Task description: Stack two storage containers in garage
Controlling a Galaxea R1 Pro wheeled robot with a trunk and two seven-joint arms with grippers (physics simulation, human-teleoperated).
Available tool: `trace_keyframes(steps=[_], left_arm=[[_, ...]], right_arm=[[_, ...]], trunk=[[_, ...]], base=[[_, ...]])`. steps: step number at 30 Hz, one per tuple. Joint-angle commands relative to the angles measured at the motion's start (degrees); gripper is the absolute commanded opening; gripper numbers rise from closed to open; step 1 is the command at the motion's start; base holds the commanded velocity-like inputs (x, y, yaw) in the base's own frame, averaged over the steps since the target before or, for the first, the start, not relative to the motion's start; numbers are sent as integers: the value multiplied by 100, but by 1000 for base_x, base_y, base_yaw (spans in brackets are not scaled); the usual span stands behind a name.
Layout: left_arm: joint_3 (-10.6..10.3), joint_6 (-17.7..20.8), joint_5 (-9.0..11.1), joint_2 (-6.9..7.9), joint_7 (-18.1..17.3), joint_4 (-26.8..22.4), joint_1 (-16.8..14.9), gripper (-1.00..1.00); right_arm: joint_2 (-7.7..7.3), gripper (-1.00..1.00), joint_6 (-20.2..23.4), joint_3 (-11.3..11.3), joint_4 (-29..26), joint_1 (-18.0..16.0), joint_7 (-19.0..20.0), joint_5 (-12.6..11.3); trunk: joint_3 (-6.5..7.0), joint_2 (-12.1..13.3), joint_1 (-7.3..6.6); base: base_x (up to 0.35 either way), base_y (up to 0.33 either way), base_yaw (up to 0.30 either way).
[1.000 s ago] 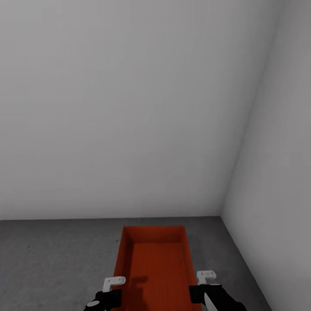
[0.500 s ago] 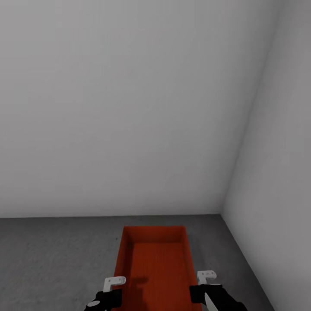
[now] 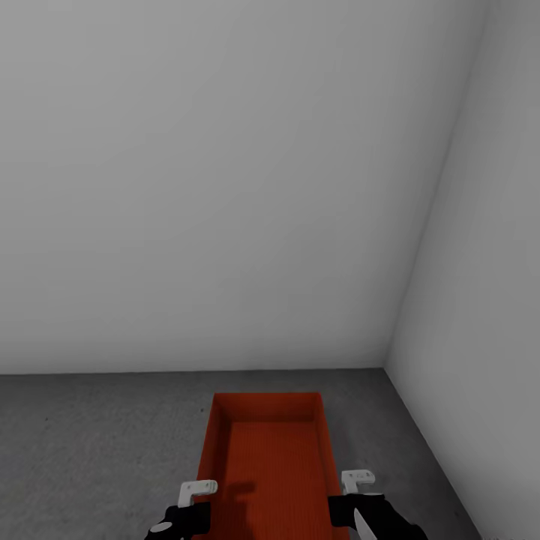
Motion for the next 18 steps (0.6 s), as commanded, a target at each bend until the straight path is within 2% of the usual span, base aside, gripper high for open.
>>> trace_keyframes(steps=[1,18], left_arm=[[-37,-17,-32,48,-167,20,-8,-100],[-36,-19,-31,48,-167,16,-8,-100]], right_arm=[[-145,-100,33,176,-20,0,297,-3],[-145,-100,33,176,-20,2,297,-3]], trunk=[[-23,-44,22],[-329,-726,395]], base=[[0,0,0],[0,0,0]])
